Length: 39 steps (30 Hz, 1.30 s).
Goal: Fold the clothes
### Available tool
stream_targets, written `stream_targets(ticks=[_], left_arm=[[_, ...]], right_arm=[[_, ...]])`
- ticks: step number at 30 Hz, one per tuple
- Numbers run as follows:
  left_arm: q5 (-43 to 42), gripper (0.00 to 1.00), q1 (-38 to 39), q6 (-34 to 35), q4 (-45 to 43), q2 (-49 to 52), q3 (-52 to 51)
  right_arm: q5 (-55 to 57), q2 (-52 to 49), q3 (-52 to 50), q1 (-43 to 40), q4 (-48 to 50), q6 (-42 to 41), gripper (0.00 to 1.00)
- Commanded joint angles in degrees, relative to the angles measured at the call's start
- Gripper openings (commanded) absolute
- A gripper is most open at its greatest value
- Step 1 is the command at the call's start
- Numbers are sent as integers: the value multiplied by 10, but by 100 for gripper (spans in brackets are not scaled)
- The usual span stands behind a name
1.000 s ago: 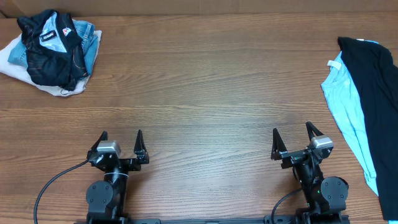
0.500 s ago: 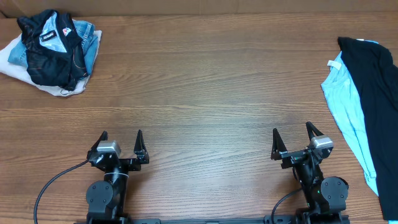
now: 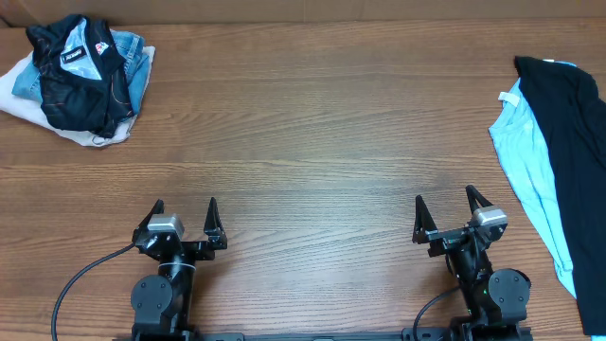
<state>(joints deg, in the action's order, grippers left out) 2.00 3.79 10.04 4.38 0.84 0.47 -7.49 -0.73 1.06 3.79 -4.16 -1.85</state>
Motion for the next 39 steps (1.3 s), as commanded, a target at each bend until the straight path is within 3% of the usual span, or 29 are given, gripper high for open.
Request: stream_targets(ticks=[1, 35, 39], left_arm=[[3, 100, 3, -13, -1, -5, -2], [3, 100, 3, -13, -1, -5, -2], [3, 100, 3, -13, -1, -5, -2]], right_arm=[[-3, 6, -6, 3, 2, 2, 100], [-3, 6, -6, 3, 2, 2, 100], [-75, 6, -6, 3, 36, -21, 100]])
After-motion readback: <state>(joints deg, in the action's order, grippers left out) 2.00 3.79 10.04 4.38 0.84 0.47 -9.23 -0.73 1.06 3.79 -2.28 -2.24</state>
